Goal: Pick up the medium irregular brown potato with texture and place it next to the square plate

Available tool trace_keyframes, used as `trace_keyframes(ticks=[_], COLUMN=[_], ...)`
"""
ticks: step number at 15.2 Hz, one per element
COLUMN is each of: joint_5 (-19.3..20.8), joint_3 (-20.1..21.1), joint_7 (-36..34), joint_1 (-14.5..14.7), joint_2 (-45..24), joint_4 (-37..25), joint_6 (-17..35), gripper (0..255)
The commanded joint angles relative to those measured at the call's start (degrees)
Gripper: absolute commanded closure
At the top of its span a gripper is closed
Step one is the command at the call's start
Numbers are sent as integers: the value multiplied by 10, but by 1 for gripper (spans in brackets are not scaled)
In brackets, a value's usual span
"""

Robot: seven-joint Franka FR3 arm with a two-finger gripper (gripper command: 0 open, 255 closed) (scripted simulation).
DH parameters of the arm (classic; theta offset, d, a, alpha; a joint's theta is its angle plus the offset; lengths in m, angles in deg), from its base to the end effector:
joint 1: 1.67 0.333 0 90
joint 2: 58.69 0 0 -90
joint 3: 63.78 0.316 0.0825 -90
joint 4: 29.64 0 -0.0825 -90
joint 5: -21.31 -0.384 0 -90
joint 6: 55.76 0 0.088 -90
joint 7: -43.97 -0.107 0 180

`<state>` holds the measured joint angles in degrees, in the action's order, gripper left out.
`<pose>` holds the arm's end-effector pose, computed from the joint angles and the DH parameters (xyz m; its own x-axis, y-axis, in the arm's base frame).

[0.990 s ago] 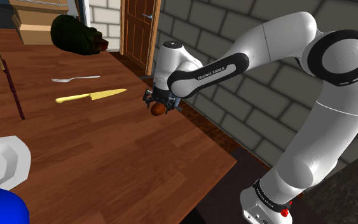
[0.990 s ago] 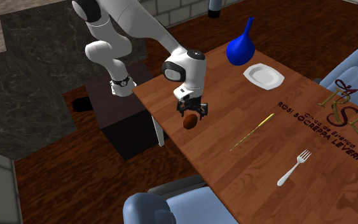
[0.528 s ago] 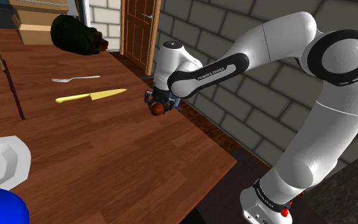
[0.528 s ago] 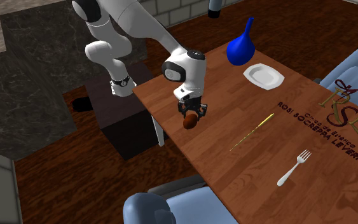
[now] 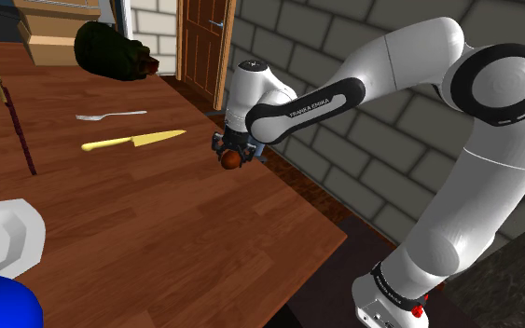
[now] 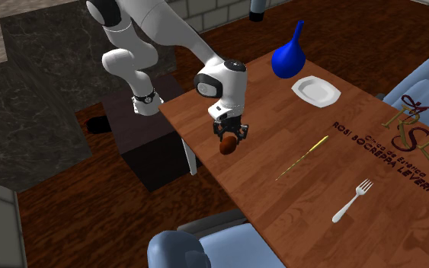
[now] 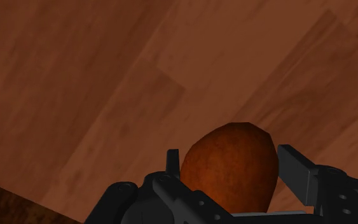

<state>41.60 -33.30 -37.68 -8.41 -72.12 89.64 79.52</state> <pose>0.5404 0.2246 0.3368 0.6953 -0.7010 0.1586 -0.7036 -0.7089 -0.0491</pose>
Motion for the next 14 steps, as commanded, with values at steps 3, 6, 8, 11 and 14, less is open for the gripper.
trace_keyframes(ticks=[3, 6, 8, 11, 14], joint_5=[-15, -29, -38, -50, -61], joint_3=[5, 9, 11, 14, 16], joint_7=[12, 23, 31, 41, 50], joint_1=[-4, -7, -9, -11, -13], joint_2=[15, 29, 37, 50, 61], joint_4=[-6, -14, -20, -30, -41], joint_6=[-18, -37, -50, -69, -89], gripper=[255, 255, 255, 255, 255])
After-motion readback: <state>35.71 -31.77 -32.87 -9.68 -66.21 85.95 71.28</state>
